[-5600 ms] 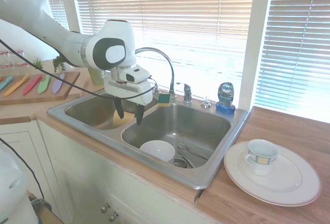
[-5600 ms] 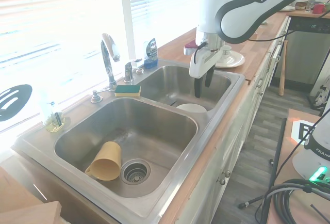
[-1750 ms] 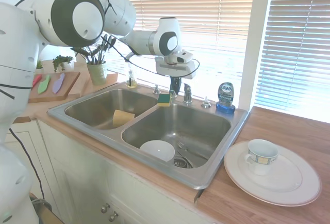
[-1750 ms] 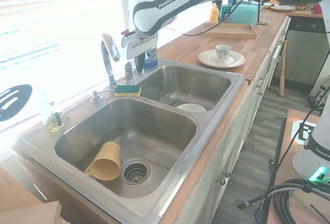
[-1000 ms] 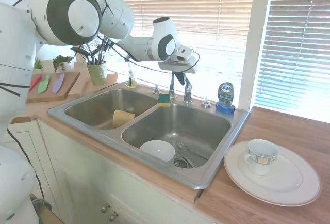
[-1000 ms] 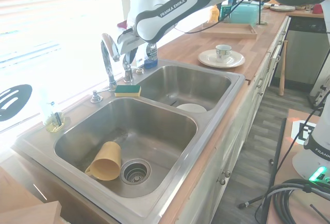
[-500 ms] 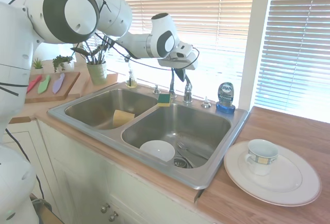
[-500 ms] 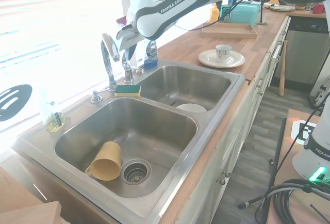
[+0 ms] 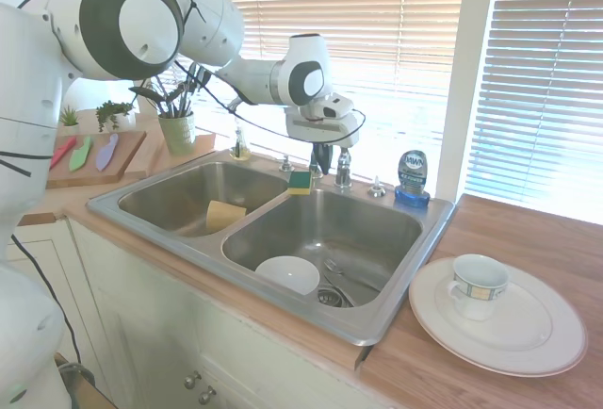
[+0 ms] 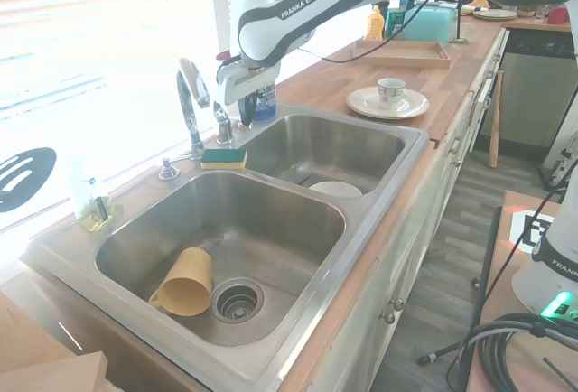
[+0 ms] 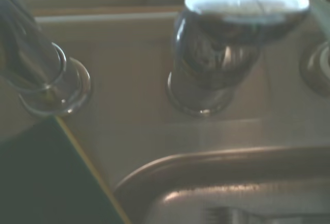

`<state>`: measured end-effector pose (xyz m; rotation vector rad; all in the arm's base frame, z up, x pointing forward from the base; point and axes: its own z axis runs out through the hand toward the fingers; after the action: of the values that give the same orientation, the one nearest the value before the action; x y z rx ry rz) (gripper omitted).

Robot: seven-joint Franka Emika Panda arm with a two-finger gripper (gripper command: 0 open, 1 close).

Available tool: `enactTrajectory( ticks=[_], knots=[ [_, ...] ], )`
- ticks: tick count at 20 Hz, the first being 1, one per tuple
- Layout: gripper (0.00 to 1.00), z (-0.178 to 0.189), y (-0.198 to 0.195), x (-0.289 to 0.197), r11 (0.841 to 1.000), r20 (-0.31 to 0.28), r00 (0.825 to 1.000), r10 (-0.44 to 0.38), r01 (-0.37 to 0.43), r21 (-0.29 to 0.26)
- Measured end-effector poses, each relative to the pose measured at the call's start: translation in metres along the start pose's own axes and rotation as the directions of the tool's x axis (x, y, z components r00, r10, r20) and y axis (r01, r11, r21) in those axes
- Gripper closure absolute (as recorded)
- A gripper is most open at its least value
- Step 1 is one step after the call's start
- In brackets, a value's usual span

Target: Turn on the faucet

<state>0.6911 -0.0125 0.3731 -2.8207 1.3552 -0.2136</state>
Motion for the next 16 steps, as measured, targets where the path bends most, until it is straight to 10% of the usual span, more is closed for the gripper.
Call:
enactTrajectory(
  ticks=[16],
  knots=[
    [1.0,-0.06,0.117,-0.113,0.997,0.09,0.994,-0.057,0.061,-0.042]
  ],
)
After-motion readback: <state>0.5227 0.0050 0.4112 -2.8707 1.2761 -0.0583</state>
